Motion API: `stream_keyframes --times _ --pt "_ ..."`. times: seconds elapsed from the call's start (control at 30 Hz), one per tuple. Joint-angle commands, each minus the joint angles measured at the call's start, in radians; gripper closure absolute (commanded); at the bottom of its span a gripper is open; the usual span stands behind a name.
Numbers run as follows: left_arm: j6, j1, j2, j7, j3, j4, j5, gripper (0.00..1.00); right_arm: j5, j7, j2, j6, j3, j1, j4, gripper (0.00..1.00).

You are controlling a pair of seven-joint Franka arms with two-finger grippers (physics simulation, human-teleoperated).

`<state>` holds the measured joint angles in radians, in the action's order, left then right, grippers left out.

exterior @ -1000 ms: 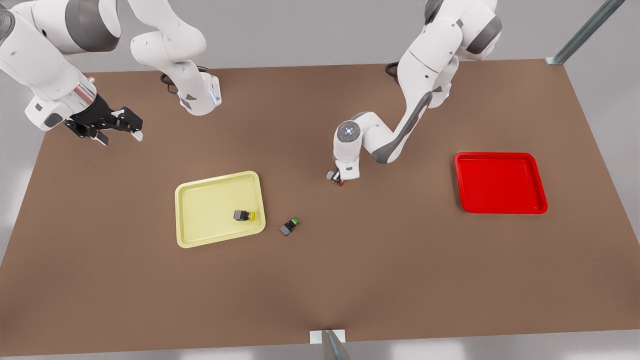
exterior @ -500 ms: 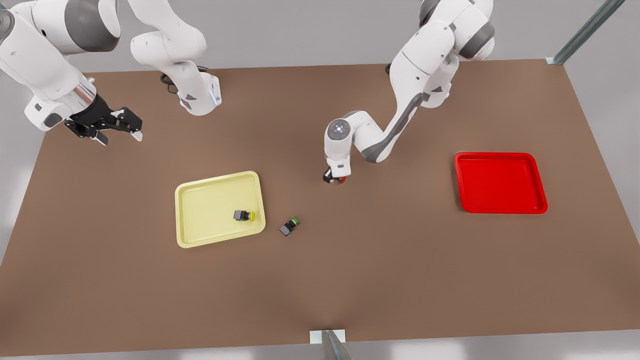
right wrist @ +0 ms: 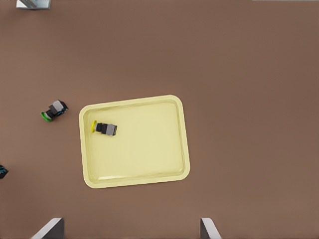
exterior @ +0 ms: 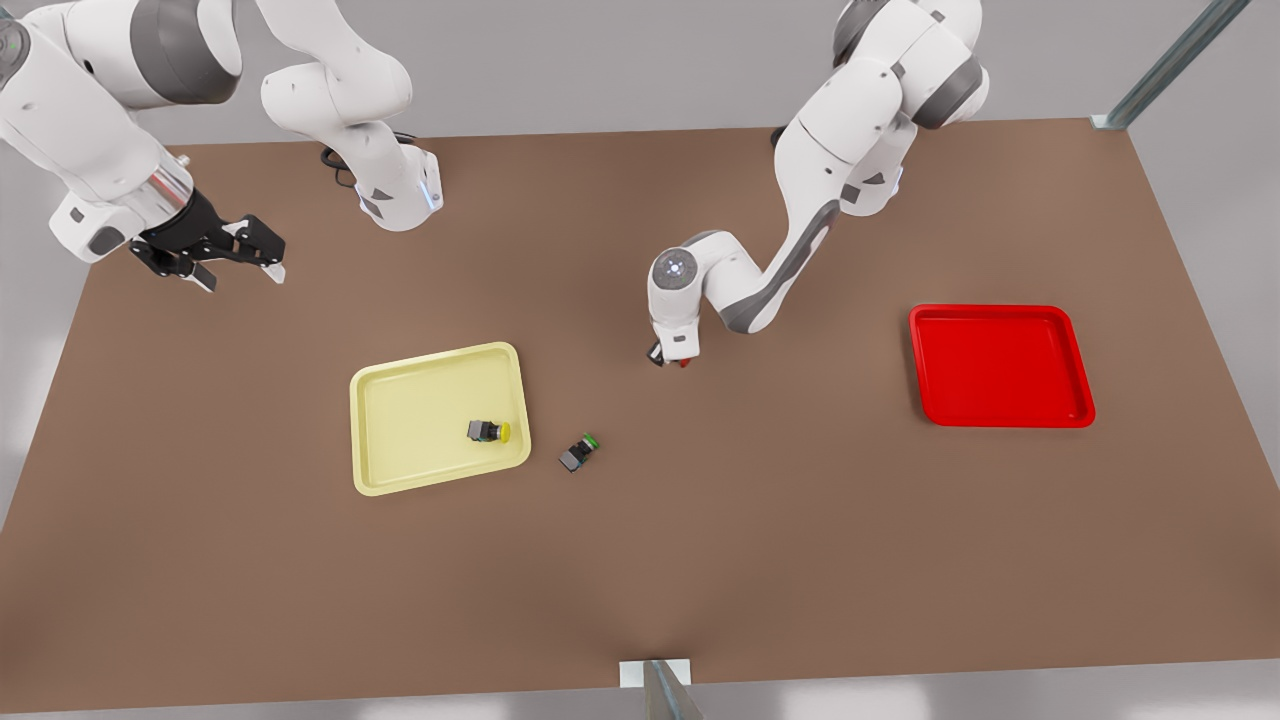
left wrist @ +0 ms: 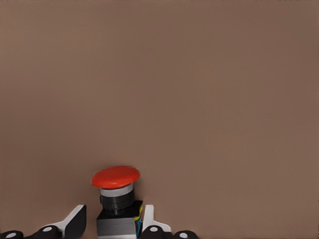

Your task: Place the switches on the corresponding trays according to their colors

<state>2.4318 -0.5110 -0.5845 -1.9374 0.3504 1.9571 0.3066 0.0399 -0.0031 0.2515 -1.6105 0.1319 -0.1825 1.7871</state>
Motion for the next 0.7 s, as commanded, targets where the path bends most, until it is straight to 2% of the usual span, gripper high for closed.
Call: stream_keyframes --times 0.0,0.33,0.67 --pt "0.000 0.000 0.000 0.000 -0.001 0.000 0.006 0.39 0.000 0.000 0.000 0.000 0.000 0.000 0.000 0.00" --pt "0.000 -0.001 -0.002 -0.005 0.001 0.000 0.006 0.47 0.000 -0.001 0.002 0.001 0.000 0.000 0.003 0.00" --pt "0.000 0.000 0.008 0.006 -0.001 0.002 0.008 0.47 0.000 -0.001 0.003 0.001 0.000 0.000 0.003 0.00"
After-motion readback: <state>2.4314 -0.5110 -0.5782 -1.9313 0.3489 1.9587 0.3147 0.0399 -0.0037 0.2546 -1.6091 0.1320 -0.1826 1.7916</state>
